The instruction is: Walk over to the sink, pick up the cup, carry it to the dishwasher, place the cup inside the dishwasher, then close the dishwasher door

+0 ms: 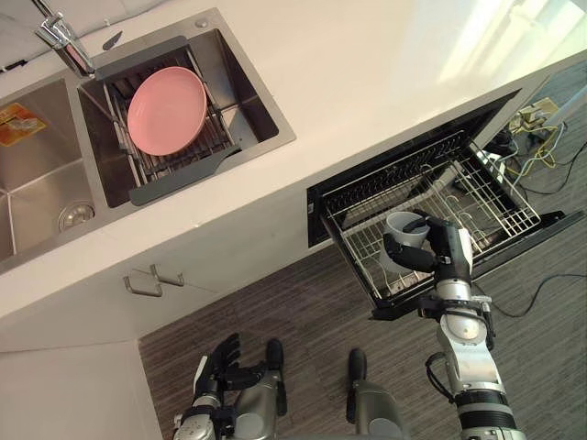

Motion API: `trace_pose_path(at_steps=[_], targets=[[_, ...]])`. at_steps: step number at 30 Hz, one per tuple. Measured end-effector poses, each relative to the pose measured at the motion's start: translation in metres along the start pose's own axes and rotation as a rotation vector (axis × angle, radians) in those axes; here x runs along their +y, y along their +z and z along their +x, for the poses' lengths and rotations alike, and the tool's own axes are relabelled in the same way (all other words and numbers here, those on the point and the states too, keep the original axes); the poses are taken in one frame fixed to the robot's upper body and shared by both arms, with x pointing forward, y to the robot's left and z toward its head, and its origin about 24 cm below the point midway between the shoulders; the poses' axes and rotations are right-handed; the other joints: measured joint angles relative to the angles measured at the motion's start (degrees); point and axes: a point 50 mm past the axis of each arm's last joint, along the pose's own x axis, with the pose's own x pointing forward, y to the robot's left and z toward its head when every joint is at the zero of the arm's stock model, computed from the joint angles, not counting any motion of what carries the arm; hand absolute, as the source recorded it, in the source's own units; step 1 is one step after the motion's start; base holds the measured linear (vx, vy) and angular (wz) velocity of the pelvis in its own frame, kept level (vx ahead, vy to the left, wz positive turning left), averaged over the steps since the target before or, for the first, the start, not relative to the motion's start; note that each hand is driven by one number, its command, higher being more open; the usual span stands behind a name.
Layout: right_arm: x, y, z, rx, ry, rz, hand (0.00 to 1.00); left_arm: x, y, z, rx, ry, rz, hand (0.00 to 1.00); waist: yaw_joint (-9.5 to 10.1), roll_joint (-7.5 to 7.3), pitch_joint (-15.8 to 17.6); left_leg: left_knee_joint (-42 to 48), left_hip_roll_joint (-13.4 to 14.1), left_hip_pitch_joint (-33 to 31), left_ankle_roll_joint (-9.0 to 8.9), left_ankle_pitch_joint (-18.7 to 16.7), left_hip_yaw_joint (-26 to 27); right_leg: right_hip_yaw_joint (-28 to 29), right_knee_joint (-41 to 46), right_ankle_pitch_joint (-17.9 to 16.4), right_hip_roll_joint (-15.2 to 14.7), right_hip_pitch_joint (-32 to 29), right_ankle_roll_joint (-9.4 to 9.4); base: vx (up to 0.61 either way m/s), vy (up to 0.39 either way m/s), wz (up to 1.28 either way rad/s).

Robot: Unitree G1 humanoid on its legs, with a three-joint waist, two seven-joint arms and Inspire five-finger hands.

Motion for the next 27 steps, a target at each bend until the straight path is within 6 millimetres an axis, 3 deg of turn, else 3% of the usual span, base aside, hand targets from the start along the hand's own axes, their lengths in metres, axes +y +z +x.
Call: trace_pose_path(at_steps=[7,14,15,27], targets=[[0.002,0.005,0.019,-0.01,-0.008,-0.103,0.3,-0.002,0.009,0.006,-0.034,0.008,0.002,0.9,0.13,0.34,1.6,0.0,-0.2,-1.2,0.04,0.4,-0.9,-1.0,0.1,0.0,-0.2,-0.7,0.0,0.01,-0.005,0.07],[0.005,-0.007,0.026,0.06,-0.017,-0.145,0.3,-0.005,0.011,0.009,-0.043,0.011,0.009,0.9,0.36,0.77,2.3,-1.1,-0.5,-1.7,-0.01,1.4,-1.8,-1.9,0.1,-0.2,-0.4,-1.2,-0.01,0.0,-0.006,0.07],[0.005,-0.01,0.026,0.071,-0.02,-0.147,0.9,-0.006,0.012,0.009,-0.043,0.002,0.017,0.9,0.36,0.98,2.4,-1.4,-0.6,-1.8,-0.09,1.6,-2.1,-2.1,0.1,-0.2,-0.4,-1.3,0.0,-0.01,-0.008,0.09],[0.015,-0.02,0.029,0.125,0.022,-0.179,0.9,-0.013,0.018,0.016,-0.052,-0.023,0.031,0.9,0.36,2.24,4.2,-3.4,-0.7,-2.4,-0.34,3.6,-2.8,-2.7,-0.9,1.1,-0.3,-1.9,0.27,-0.01,-0.006,0.03]])
